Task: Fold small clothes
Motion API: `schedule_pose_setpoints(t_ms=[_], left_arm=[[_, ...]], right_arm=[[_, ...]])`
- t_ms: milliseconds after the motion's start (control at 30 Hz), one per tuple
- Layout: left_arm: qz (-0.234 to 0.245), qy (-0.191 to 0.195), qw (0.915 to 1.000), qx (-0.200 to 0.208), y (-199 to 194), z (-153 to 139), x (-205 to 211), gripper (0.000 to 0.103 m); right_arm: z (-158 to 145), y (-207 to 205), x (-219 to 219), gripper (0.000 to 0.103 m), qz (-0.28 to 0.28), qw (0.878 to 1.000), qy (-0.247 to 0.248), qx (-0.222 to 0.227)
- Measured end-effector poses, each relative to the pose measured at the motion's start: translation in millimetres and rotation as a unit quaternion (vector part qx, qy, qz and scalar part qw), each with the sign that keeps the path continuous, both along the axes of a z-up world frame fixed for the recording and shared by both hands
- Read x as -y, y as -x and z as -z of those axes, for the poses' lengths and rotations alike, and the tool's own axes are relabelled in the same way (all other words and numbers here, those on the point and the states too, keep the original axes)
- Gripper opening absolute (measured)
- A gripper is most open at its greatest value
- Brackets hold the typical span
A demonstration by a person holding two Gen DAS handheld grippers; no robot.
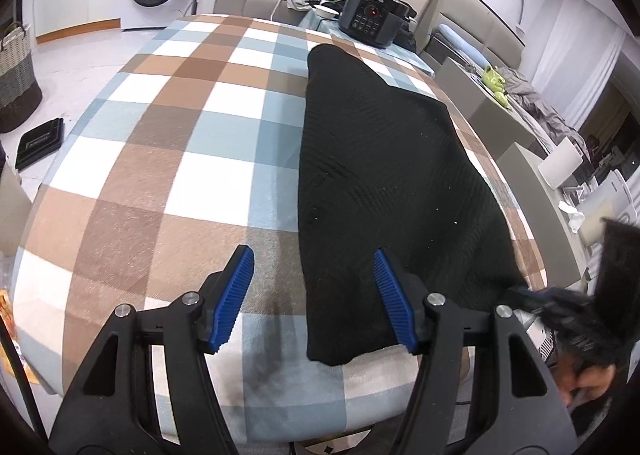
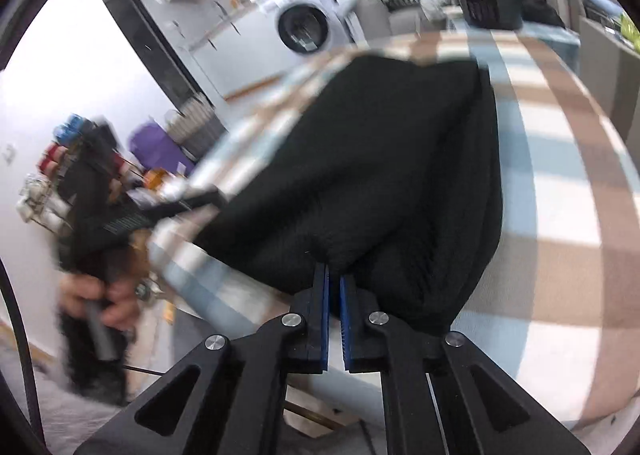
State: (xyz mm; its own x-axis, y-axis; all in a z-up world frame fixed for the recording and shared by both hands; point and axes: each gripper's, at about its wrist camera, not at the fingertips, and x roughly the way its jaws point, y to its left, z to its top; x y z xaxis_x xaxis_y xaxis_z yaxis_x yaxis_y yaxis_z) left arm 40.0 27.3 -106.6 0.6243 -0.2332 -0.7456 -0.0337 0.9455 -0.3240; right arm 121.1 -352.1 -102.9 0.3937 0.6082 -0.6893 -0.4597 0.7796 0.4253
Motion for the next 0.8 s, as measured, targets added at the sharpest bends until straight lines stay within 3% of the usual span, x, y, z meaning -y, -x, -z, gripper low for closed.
schedule_pose_setpoints(t_ms=[100, 200, 333, 467, 633, 767, 800], left_arm=[[-0.001, -0.002, 1.0, 0.005, 5, -4, 1, 0.059], [0.004, -0.005, 1.0, 0.006, 7, -4, 6, 0.059], [0.014, -0.012, 0.9998, -0.006, 8, 2, 17, 0.059], [0.026, -0.011, 0.9996, -0.009, 11, 5, 26, 0.059], [0.043, -0.018, 0.9988, -0.015, 10, 11, 38, 0.059], [0.053, -0.029, 0.9979, -0.022, 14, 17, 43, 0.059], [0.053, -0.03, 0.9978, -0.023, 14, 18, 43, 0.059]], right_arm=[[-16, 1, 20, 0.005, 0.014, 1.0, -0.024, 0.004], [11, -8, 26, 0.005, 0.039, 0.998, 0.02, -0.04], [39, -11, 22, 0.005, 0.039, 0.995, 0.04, -0.082], [30, -10, 20, 0.008, 0.035, 0.996, 0.041, -0.074], [20, -9, 32, 0.029, 0.05, 0.997, -0.001, -0.056], [30, -18, 24, 0.029, 0.052, 0.997, -0.001, -0.061], [30, -18, 19, 0.019, 0.045, 0.997, 0.011, -0.054]])
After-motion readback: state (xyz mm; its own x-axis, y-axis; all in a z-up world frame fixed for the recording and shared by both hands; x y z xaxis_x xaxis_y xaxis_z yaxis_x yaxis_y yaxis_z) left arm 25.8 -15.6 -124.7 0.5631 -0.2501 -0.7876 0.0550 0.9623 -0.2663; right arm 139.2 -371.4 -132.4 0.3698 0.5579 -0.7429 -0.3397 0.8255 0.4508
